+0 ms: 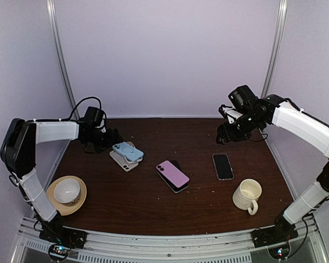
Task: Put the phone into the phone case
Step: Pick up the phone case.
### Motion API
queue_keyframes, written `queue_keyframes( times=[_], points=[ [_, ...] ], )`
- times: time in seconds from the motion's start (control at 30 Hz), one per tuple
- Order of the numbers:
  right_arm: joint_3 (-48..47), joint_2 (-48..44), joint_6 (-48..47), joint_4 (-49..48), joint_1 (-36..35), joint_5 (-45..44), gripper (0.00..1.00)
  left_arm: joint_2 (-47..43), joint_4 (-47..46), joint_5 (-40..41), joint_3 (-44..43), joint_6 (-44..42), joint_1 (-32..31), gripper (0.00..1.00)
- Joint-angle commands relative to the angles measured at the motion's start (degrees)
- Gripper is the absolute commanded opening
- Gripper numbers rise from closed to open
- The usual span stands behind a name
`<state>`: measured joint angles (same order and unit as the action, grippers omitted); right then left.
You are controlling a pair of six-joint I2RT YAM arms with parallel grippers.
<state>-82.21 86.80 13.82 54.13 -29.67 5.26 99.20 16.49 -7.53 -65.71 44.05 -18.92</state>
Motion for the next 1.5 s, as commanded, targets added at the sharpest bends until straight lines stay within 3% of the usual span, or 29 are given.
queue_keyframes(
  times=[0.0,0.1,0.4,0.6,0.7,0.77,0.83,0.9,1.17,1.47],
  points=[
    [1.44,-3.23,1.51,0.01,-1.27,-2.50,0.68,1.96,-2.67,1.78,-2.15,4.29,0.99,0.89],
    [1.53,-4.19,1.56,0.74,-1.76,-3.65,0.68,4.97,-4.58,0.67,-1.90,5.59,1.18,0.86],
    [-0.68,-5.37,1.52,2.04,-2.40,-1.71,0.68,9.61,-10.96,-1.35,-1.69,8.07,2.04,0.60],
    [-2.76,-5.04,1.16,3.83,-2.49,-2.14,0.68,11.48,-13.67,-0.71,-0.96,8.31,2.29,0.59],
    [-3.86,-4.80,0.95,5.06,-2.67,-2.31,0.69,12.92,-14.42,-1.79,-0.86,9.20,2.57,0.53],
    [-4.46,-4.72,0.65,5.84,-2.72,-2.50,0.69,13.26,-13.65,-1.64,-1.10,9.20,2.57,0.43],
    [-4.74,-4.50,0.33,6.53,-2.80,-2.77,0.69,13.11,-11.63,-1.07,-1.54,9.01,2.57,0.23],
    [-5.01,-4.04,0.17,7.13,-2.89,-3.12,0.69,12.61,-10.53,-0.63,-1.55,8.40,2.57,0.15],
    [-5.64,-2.55,0.16,7.48,-3.96,-3.31,0.69,8.06,-7.34,1.96,-0.94,4.42,2.27,0.00],
    [-7.90,-2.06,-0.11,9.38,-5.28,-4.46,0.69,3.16,-6.38,3.91,-1.03,-1.82,0.27,0.00]
  ],
)
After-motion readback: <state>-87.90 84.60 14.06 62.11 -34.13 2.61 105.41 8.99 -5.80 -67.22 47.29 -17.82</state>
